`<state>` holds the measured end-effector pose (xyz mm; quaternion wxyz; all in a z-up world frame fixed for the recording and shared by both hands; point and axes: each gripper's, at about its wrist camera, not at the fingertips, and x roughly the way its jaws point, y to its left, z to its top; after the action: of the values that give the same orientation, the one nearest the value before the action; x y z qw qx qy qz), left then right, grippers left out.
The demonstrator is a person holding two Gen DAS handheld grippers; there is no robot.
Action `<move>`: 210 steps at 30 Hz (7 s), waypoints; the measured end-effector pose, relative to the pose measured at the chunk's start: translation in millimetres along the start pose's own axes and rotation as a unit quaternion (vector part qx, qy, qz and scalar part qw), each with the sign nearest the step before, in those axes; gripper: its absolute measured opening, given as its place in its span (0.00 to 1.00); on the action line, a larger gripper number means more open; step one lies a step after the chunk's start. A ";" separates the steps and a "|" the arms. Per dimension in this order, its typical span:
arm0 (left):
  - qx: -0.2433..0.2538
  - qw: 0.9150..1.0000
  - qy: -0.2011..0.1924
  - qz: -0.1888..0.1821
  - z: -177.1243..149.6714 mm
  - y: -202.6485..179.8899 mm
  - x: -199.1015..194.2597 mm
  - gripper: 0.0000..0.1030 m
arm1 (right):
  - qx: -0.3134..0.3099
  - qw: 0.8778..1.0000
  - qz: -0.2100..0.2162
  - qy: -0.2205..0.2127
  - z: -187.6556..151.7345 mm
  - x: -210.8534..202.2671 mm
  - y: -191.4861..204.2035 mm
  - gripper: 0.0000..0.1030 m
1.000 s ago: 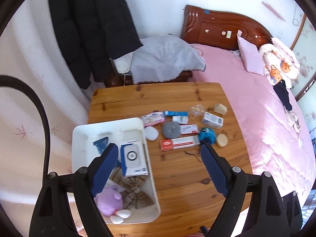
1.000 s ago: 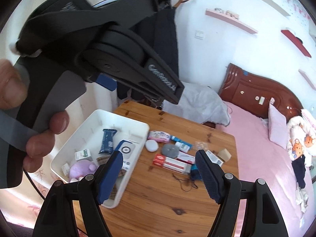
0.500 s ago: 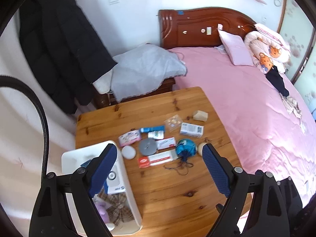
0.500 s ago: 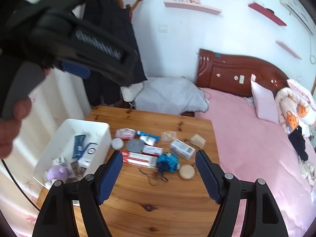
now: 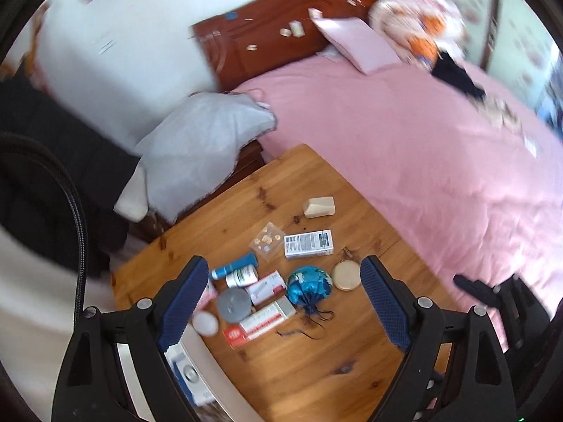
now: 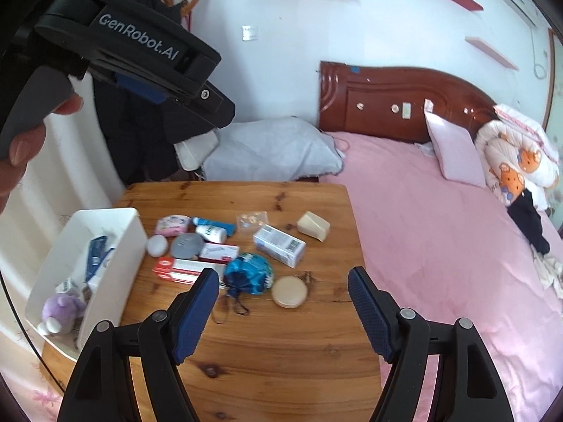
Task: Organize objects
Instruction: 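Lift both tools from the tray toward the remaining items, then grasp the beige round compact with the right tool while the left tool grasps the white box, then carry the compact and white box over the tray and release them inside, then move both tools back toward the clear box and beige block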
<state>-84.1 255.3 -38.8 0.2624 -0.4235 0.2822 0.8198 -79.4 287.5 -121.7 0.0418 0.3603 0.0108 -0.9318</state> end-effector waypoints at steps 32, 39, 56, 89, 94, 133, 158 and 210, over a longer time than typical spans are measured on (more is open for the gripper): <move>0.363 0.903 0.198 -0.113 3.8 -59.5 258.9 0.81 | 0.042 0.995 -0.024 0.086 -59.8 176.0 -8.3 0.74; 0.379 0.890 0.218 -0.126 -2.3 -66.8 270.7 0.63 | 0.043 0.994 -0.035 0.097 -61.0 194.6 -7.8 0.75; 0.365 0.888 0.223 -0.168 -10.8 -74.0 269.8 0.39 | 0.022 0.996 -0.025 0.088 -54.1 212.6 -6.4 0.54; 0.212 0.961 0.121 -0.133 -26.5 -8.3 82.0 0.39 | 0.002 0.999 0.030 0.034 -24.1 64.7 14.8 0.54; 0.165 0.974 0.098 -0.120 -44.2 -2.8 45.2 0.39 | -0.021 0.999 0.044 0.012 -20.1 27.4 28.0 0.54; -0.284 0.953 0.011 0.104 -265.2 211.1 -83.4 0.39 | -0.139 0.977 0.151 -0.065 42.9 -83.1 227.6 0.54; -0.254 0.965 0.067 -0.015 -298.6 267.6 3.7 0.39 | -0.137 0.978 0.092 0.127 12.4 7.3 351.9 0.54; -0.183 0.980 0.053 -0.065 -246.2 233.6 -12.2 0.77 | -0.131 0.988 0.045 0.070 21.4 -17.3 331.0 0.66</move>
<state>-99.8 -79.9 -91.0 0.2179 -0.5248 0.1128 0.8151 -52.7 -42.1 -90.9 0.1293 0.4161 0.1197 -0.8921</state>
